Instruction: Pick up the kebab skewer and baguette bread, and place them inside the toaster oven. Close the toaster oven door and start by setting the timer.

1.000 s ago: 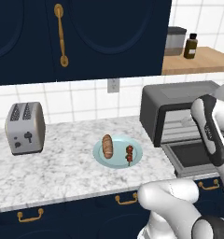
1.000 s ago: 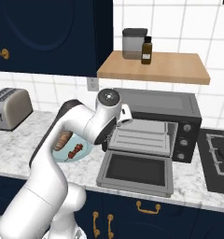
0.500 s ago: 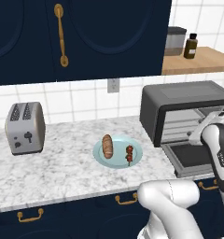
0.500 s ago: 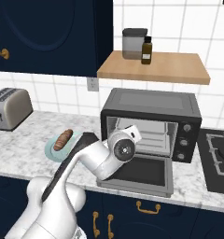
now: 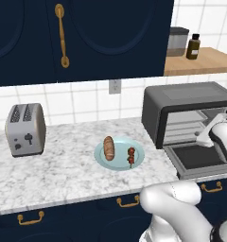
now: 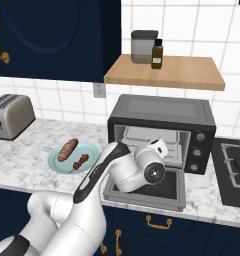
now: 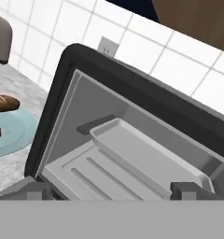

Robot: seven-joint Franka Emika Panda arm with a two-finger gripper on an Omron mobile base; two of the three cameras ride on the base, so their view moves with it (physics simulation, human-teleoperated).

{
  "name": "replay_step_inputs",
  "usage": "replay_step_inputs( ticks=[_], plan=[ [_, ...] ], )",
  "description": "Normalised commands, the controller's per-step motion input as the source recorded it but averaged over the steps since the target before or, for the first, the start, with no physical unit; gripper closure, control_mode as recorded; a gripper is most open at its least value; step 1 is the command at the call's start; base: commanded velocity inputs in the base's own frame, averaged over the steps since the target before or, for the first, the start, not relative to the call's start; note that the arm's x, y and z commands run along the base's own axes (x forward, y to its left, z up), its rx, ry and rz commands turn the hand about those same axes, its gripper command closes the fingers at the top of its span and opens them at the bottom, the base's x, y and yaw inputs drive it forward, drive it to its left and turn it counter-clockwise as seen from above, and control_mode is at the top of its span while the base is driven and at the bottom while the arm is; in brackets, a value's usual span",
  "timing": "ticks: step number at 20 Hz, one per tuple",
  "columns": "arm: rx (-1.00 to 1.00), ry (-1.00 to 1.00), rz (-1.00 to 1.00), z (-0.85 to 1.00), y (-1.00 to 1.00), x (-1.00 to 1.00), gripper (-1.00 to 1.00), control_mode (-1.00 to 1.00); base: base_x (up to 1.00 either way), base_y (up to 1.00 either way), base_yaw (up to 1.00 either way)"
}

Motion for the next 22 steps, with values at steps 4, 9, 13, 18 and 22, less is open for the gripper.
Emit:
replay_step_inputs(
  ticks=[4,9,13,18,22],
  plan=[
    [0.01,-0.01,0.05,-0.18,-0.38,0.30,-1.00,-1.00,0.00,0.00,0.00],
    [0.07,-0.01,0.00,-0.17,0.00,0.63,-1.00,-1.00,0.00,0.00,0.00],
    [0.00,-0.02,0.00,-0.33,0.00,0.44,-1.00,-1.00,0.00,0.00,0.00],
    [0.00,-0.02,0.00,-0.29,-0.01,0.43,-1.00,-1.00,0.00,0.00,0.00],
    [0.00,-0.01,0.00,-0.13,-0.05,0.52,-1.00,-1.00,0.00,0.00,0.00]
  ],
)
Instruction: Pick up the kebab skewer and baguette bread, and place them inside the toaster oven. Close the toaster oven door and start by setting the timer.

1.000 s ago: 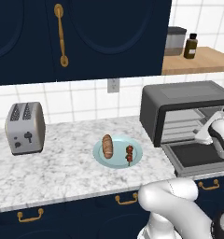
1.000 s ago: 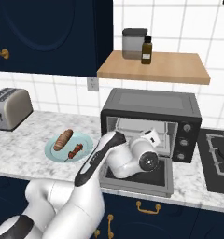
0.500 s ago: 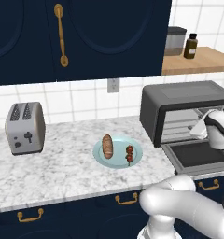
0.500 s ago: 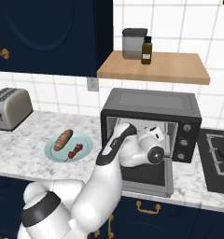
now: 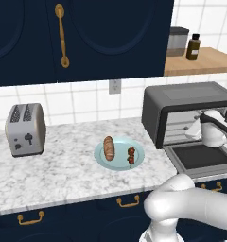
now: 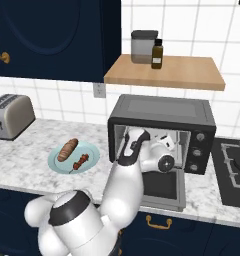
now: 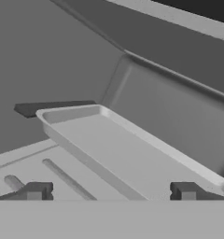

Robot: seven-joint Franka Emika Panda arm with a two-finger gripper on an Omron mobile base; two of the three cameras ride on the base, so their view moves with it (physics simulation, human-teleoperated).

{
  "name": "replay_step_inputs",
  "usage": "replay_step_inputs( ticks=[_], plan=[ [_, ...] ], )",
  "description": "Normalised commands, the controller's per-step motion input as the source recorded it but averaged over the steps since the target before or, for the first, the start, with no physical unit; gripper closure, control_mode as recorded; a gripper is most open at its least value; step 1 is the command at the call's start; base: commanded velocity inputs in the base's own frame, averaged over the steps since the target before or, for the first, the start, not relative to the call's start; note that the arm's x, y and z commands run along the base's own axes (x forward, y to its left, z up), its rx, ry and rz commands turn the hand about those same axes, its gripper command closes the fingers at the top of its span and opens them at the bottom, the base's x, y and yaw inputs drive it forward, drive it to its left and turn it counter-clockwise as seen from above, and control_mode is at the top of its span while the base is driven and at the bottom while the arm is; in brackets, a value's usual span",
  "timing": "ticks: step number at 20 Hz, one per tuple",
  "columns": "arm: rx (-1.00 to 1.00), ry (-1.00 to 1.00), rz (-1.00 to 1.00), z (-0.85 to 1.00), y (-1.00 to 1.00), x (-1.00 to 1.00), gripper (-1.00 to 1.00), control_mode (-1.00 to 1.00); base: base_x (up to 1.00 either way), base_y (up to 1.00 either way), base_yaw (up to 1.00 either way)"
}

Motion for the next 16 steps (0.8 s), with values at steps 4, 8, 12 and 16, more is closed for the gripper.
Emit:
replay_step_inputs(
  ticks=[4,8,12,16],
  plan=[
    [0.00,-0.05,0.00,-0.27,-0.03,0.24,-1.00,-1.00,0.00,0.00,0.00],
    [0.00,-0.07,0.00,-0.16,-0.02,0.33,-1.00,-1.00,0.00,0.00,0.00],
    [0.00,-0.07,0.00,-0.01,0.00,0.30,-1.00,-1.00,0.00,0.00,0.00],
    [0.00,-0.06,0.00,-0.10,0.00,0.24,-1.00,-1.00,0.00,0.00,0.00]
  ],
)
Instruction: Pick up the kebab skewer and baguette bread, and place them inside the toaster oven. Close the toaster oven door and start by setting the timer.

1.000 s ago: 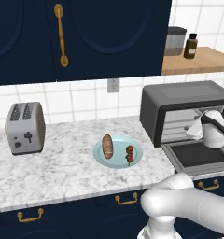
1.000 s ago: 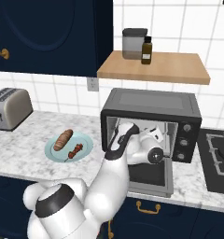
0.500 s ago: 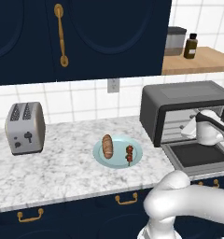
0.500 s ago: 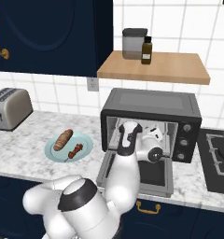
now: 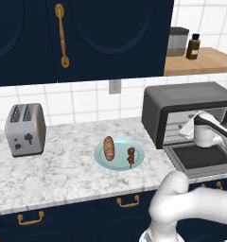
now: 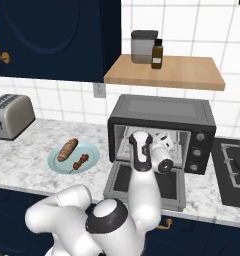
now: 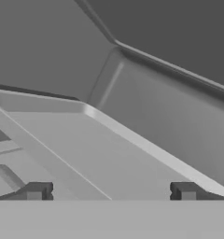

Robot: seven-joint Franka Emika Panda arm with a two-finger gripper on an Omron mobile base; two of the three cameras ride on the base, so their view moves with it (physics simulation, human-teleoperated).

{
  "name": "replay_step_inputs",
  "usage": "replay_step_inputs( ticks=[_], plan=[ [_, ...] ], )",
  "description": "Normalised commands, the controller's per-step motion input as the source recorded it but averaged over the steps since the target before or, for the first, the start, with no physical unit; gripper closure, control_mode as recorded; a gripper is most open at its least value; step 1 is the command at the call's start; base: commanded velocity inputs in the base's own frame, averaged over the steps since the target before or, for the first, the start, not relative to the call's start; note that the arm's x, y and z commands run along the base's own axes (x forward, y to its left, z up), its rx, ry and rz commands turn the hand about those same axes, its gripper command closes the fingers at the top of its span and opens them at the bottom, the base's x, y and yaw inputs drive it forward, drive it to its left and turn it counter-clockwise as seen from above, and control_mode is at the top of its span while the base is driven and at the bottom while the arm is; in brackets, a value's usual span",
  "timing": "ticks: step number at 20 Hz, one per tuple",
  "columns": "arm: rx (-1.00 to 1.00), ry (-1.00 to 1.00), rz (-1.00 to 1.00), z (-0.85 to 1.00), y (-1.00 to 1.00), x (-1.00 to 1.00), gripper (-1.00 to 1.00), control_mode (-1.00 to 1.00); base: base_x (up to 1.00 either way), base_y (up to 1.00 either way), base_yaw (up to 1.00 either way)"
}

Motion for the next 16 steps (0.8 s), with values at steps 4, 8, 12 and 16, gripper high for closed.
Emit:
replay_step_inputs(
  ticks=[4,8,12,16],
  plan=[
    [-0.01,-0.03,0.00,-0.11,0.00,0.24,-1.00,-1.00,0.00,0.00,0.00],
    [-0.03,-0.02,0.00,-0.06,0.00,0.19,1.00,-1.00,0.00,0.00,0.00],
    [-0.01,0.00,0.00,-0.06,-0.02,0.08,1.00,-1.00,0.00,0.00,0.00],
    [0.00,0.00,0.00,0.00,0.00,-0.08,1.00,-1.00,0.00,0.00,0.00]
  ],
)
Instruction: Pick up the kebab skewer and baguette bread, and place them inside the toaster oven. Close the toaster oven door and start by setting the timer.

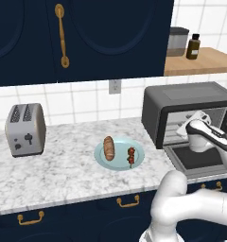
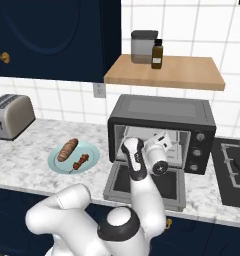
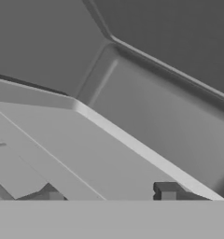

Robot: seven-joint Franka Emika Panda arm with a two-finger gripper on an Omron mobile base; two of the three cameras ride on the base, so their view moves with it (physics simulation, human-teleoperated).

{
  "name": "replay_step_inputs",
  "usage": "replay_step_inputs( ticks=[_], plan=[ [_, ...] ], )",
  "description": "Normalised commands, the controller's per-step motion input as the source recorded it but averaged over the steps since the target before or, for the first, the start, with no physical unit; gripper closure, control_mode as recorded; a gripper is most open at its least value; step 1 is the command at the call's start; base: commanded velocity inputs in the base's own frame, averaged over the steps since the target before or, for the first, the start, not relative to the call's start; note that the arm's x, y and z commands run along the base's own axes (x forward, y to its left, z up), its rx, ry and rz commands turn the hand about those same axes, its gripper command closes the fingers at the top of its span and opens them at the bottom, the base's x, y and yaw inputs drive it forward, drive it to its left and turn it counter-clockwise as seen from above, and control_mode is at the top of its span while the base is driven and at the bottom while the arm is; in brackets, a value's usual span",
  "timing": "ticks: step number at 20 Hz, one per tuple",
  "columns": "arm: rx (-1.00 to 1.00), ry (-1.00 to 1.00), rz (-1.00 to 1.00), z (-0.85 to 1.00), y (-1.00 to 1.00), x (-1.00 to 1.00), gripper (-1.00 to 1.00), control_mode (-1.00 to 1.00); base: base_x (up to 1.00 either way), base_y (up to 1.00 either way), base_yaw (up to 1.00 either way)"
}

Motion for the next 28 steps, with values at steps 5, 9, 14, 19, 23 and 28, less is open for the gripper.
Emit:
replay_step_inputs(
  ticks=[5,9,14,19,23,28],
  plan=[
    [0.00,0.00,0.00,0.00,-0.03,-0.36,1.00,-1.00,0.00,0.00,0.00],
    [0.00,0.01,0.03,0.00,-0.09,-0.54,1.00,-1.00,0.00,0.00,0.00],
    [0.00,0.03,0.07,0.03,-0.25,-0.78,1.00,-1.00,0.00,0.00,0.00],
    [0.00,0.12,0.06,0.06,-0.25,-0.50,1.00,-1.00,0.00,0.00,0.00],
    [0.00,0.08,0.04,0.04,-0.23,-0.24,1.00,-1.00,0.00,0.00,0.00],
    [0.00,0.00,0.00,0.05,-0.13,-0.37,1.00,-1.00,0.00,0.00,0.00]
  ],
)
